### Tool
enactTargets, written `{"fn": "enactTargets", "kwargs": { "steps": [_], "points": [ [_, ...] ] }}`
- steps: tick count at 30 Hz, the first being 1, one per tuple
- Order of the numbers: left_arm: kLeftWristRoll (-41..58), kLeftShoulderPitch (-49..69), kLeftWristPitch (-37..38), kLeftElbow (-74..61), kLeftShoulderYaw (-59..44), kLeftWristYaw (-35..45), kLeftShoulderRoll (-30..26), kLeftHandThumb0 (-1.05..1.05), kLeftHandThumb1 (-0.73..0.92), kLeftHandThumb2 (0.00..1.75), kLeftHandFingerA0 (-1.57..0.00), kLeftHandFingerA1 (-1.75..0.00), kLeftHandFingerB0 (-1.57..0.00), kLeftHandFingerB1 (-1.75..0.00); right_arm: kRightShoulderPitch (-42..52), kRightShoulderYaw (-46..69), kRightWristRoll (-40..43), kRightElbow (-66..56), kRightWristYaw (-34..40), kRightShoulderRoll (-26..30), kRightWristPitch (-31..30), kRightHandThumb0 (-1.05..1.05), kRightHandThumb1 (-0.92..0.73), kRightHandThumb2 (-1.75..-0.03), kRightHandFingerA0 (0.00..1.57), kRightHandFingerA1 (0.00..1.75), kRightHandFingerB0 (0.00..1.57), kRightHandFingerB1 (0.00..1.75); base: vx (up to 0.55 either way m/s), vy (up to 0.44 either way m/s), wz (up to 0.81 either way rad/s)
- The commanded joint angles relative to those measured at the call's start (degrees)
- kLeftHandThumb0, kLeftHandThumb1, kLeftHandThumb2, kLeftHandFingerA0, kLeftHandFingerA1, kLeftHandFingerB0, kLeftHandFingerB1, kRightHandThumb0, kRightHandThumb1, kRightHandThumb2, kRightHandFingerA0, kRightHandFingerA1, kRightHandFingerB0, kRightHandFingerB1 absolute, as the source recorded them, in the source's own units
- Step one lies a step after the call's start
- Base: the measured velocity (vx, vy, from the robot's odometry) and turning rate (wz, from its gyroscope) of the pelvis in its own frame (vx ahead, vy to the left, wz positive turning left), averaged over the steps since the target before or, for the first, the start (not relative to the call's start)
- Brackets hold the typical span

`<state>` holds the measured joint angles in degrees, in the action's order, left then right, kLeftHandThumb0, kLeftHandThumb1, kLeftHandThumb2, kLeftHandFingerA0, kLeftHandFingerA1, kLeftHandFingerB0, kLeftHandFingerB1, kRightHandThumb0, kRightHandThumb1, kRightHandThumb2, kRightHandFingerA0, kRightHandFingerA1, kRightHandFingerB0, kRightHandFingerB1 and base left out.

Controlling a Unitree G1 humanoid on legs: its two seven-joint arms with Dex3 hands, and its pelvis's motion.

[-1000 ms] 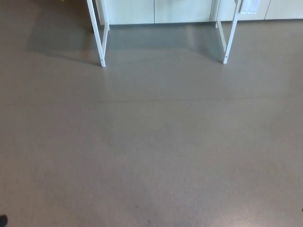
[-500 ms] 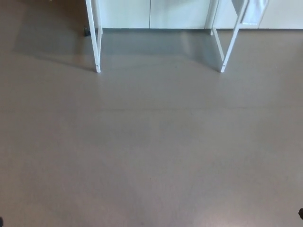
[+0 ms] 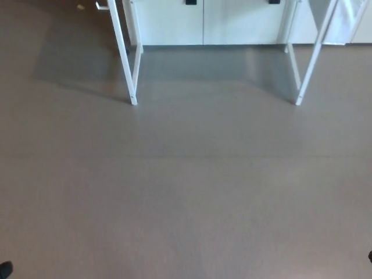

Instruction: The robot walks towards a desk on which a shovel is kept on the left hand side and a container is kept on the right hand side. The robot picks up the shovel using its left hand and places it in the container.

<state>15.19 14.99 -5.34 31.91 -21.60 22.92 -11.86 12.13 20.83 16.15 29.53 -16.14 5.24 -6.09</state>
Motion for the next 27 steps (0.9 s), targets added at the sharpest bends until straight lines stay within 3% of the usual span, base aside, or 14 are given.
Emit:
{"fn": "enactTargets", "kwargs": {
  "steps": [1, 2, 4, 17, 27],
  "points": [
    [0.2, -0.1, -1.8, -0.5, -0.2, -1.8, -0.8, -0.13, 0.5, 0.92, -0.22, -0.53, -0.11, -0.47, 0.2, 0.6, 0.7, 0.4, 1.0, -0.2, 0.9, -0.01, -0.51, -0.53, 0.59, 0.71, 0.34, 0.51, 0.29, -0.013, -0.12],
    [0.3, 0.0, -1.6, -0.6, -0.1, -1.8, -0.8, -0.19, 0.69, 0.64, -0.29, -0.39, -0.21, -0.33, 0.4, 0.3, 0.5, 0.2, 0.7, 0.0, 1.1, -0.01, -0.5, -0.54, 0.57, 0.69, 0.32, 0.51, 0.3, 0.039, -0.19],
    [0.4, 0.1, -1.5, -0.5, 0.0, -1.1, -0.9, -0.18, 0.7, 0.62, -0.27, -0.38, -0.19, -0.32, 0.5, 0.4, 0.7, 0.2, 0.3, -0.1, 1.2, -0.01, -0.5, -0.54, 0.62, 0.73, 0.32, 0.52, 0.32, 0.095, -0.27],
    [0.5, 0.2, -0.6, 0.4, 0.4, -0.6, -1.4, -0.18, 0.7, 0.62, -0.27, -0.38, -0.18, -0.31, 0.3, -0.1, 0.1, 0.9, 0.3, 0.2, 1.8, -0.03, -0.51, -0.54, 0.58, 0.72, 0.32, 0.52, 0.29, 0.132, -0.15],
    [-0.3, 2.7, -0.3, 0.5, 1.1, -1.2, -1.4, -0.2, 0.68, 0.64, -0.29, -0.39, -0.19, -0.32, 3.3, 0.3, 0.2, 2.5, -0.3, -0.2, 4.2, -0.02, -0.49, -0.54, 0.61, 0.71, 0.33, 0.51, 0.16, -0.064, 0.09]
  ]
}}
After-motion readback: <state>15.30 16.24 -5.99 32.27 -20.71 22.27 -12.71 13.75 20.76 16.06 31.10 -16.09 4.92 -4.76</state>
